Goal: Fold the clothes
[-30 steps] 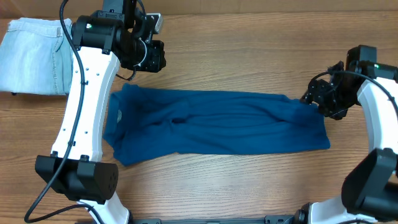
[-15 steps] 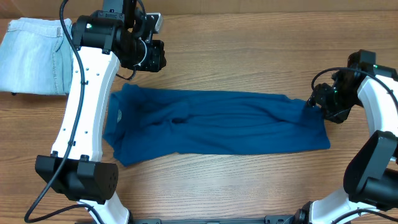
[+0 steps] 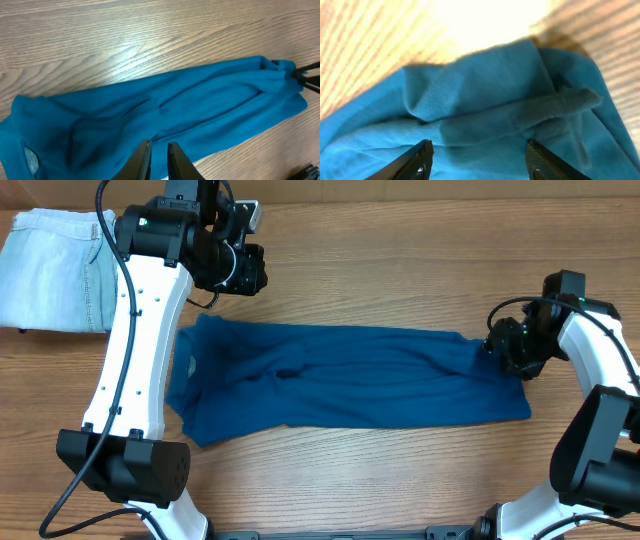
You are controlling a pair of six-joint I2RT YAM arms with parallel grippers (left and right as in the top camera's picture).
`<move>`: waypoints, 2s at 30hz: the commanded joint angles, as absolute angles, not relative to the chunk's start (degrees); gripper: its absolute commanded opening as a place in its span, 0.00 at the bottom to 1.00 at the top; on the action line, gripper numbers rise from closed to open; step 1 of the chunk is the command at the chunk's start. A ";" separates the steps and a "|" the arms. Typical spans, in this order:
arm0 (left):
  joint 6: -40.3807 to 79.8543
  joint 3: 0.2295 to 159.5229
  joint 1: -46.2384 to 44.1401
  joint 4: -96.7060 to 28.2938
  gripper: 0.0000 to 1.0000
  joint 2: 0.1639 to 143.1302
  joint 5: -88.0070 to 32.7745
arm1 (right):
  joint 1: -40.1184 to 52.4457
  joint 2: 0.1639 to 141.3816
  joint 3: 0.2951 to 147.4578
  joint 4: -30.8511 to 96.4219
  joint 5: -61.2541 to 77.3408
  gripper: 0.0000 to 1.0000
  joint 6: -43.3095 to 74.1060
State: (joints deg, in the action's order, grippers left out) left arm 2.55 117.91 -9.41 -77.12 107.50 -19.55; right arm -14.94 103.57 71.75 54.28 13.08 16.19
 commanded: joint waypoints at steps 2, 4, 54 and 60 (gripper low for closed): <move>1.26 118.76 -9.58 -77.76 0.15 107.35 -20.40 | -14.68 104.12 69.43 52.10 12.01 0.62 18.35; 1.26 118.76 -9.58 -78.00 0.15 107.35 -20.40 | -14.68 104.62 68.42 51.77 12.01 0.62 18.33; 1.21 118.76 -9.56 -76.03 0.20 107.35 -20.36 | -14.41 94.56 69.89 57.28 11.66 0.18 13.10; 1.23 118.76 -9.56 -75.79 0.20 107.37 -20.36 | -14.41 94.56 69.89 56.86 11.64 0.22 13.10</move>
